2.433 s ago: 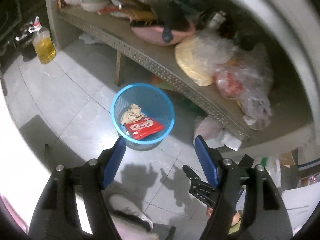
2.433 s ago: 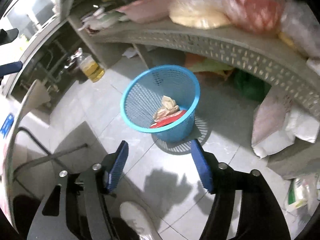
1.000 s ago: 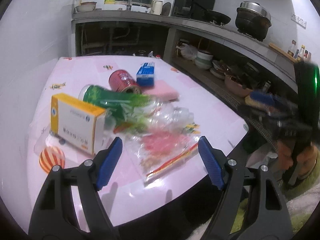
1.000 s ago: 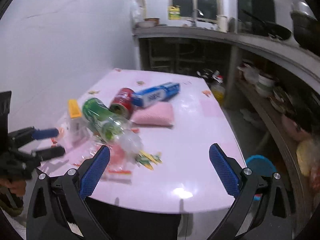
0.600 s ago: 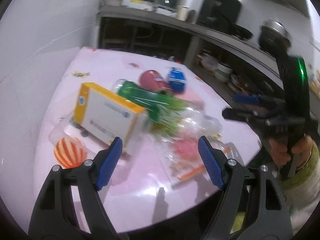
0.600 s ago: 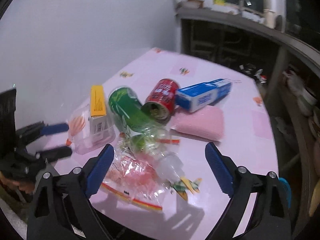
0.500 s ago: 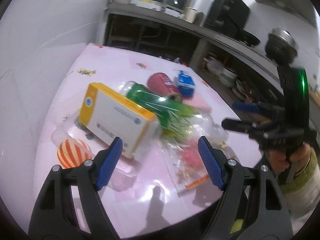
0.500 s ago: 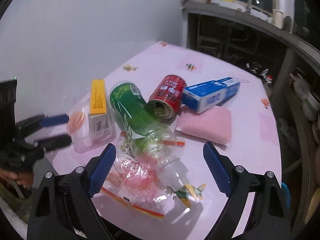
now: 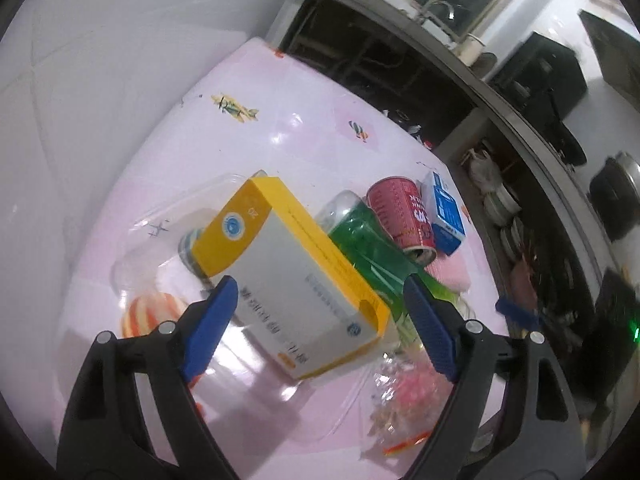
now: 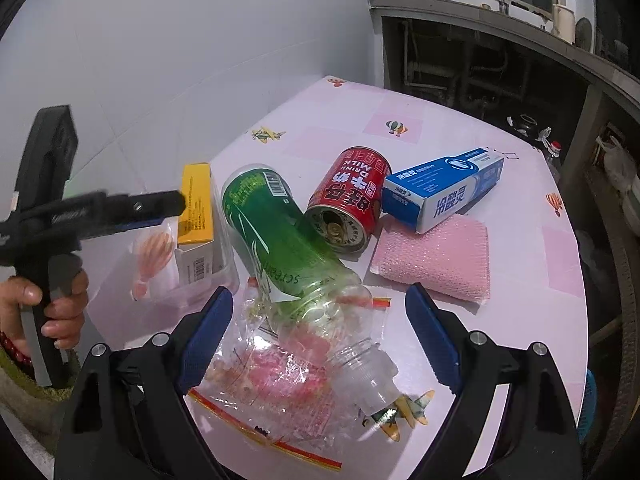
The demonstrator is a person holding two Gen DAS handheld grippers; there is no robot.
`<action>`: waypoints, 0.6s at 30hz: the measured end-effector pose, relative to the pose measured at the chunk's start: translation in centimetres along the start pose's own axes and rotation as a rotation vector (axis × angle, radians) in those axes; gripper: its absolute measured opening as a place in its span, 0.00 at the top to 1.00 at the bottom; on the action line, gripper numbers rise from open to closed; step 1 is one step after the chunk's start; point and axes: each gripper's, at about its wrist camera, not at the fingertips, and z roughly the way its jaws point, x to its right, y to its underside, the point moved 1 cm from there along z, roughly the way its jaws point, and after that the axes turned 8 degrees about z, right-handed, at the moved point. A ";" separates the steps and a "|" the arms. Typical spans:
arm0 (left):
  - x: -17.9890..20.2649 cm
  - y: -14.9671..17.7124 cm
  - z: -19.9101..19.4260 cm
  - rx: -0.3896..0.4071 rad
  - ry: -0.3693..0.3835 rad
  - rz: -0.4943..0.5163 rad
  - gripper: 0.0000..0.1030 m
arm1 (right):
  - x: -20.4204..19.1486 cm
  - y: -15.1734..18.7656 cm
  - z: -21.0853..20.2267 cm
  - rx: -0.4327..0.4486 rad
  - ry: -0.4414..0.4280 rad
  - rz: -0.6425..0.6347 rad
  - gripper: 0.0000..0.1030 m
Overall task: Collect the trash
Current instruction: 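Reach the left tool to the yellow box while the right tool nears the clear container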
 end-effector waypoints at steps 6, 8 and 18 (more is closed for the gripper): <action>1.8 -0.3 2.5 -0.022 -0.134 0.085 0.22 | 1.2 0.4 -0.1 0.018 -0.016 0.029 0.17; 1.8 -0.3 3.2 -0.041 -0.174 0.087 0.22 | 1.7 0.5 -0.5 0.027 -0.027 0.047 0.17; 0.8 -0.3 3.0 -0.040 -0.156 0.062 0.23 | 2.4 1.0 -1.4 0.065 -0.040 0.067 0.17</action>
